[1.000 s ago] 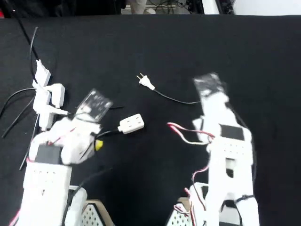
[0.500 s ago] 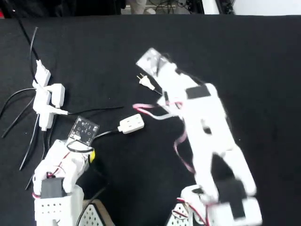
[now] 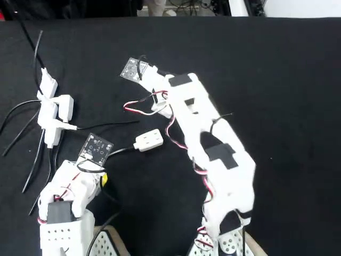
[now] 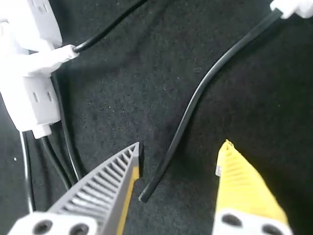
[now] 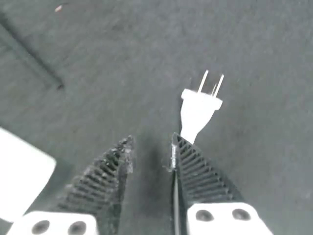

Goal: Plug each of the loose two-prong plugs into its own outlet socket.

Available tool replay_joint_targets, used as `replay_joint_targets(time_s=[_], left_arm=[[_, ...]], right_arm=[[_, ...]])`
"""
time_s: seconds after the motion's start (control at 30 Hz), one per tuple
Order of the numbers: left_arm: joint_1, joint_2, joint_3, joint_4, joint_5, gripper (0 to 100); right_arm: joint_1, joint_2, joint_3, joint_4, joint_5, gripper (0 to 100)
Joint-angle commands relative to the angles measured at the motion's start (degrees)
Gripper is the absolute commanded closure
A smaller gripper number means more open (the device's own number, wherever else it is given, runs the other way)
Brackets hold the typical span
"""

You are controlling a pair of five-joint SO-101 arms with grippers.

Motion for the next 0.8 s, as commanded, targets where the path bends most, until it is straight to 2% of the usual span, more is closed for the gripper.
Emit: replay_joint_targets(time_s=[0.0,0.43,0.57,0.77], left_arm=[[-0.40,-0.35,0.13,0.00,-2.37,75],[-0.40,-0.35,0.13,0.00,-2.37,75],[-0.40,-0.35,0.13,0.00,-2.37,75],[-0.40,-0.35,0.13,0.00,-2.37,75]], right_arm=[[-0.26,4.35,-7.87,-2.02,-2.55,87.7],[2.90,10.86,-12.53,-1.67,-3.34,88.5],[4.31,10.77,-12.62,-1.67,-3.43,99.1],[4.31,10.59,-13.14,1.14,-3.25,98.6]])
